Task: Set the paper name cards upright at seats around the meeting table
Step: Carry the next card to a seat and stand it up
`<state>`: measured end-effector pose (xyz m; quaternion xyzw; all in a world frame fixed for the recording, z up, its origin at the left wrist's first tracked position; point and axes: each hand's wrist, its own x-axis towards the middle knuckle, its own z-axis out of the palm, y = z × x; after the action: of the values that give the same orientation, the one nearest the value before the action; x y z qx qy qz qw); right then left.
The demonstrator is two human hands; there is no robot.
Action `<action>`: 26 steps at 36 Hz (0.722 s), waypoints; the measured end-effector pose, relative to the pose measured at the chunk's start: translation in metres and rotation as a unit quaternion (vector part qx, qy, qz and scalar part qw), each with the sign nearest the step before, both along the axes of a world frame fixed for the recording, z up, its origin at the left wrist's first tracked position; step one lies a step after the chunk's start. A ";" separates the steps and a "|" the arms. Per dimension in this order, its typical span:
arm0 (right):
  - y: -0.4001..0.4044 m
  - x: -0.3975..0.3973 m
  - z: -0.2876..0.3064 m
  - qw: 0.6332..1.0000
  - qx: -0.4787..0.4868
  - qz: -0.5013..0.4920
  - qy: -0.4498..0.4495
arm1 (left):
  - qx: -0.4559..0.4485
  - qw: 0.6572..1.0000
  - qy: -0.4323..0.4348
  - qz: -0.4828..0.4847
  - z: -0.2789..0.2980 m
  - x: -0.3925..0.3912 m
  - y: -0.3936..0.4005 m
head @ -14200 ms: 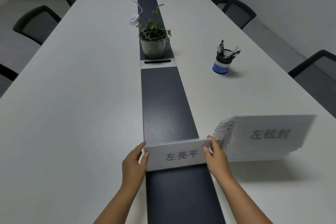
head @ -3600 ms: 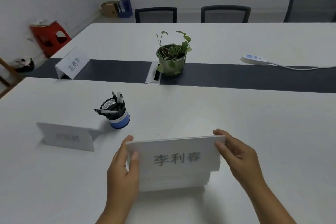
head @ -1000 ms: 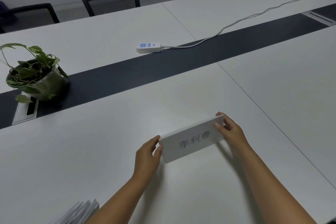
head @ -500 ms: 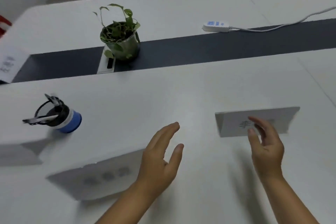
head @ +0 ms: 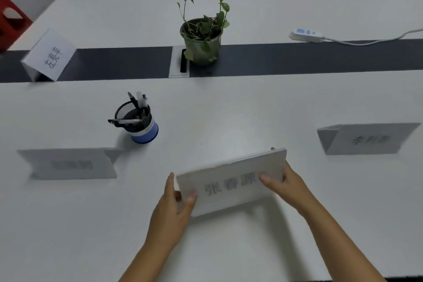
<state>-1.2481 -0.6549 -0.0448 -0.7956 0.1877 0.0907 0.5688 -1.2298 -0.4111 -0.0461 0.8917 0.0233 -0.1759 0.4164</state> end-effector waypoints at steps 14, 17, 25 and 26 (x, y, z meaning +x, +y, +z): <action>0.020 -0.039 0.003 0.991 0.025 -0.132 -0.020 | -0.124 0.992 -0.009 -0.011 -0.003 0.010 0.015; 0.031 -0.071 0.002 0.986 0.034 -0.164 -0.008 | -0.139 0.990 0.003 -0.030 -0.001 0.000 0.026; 0.060 -0.179 -0.006 0.972 0.145 -0.187 0.006 | -0.204 0.975 0.016 -0.082 0.001 -0.063 0.052; 0.063 -0.193 -0.009 0.969 0.158 -0.192 0.004 | -0.205 0.975 0.018 -0.086 0.001 -0.074 0.055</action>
<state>-1.4415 -0.5921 -0.0536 -0.6446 0.3224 0.0118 0.6931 -1.3043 -0.3564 -0.0454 0.7823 -0.0825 -0.2285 0.5735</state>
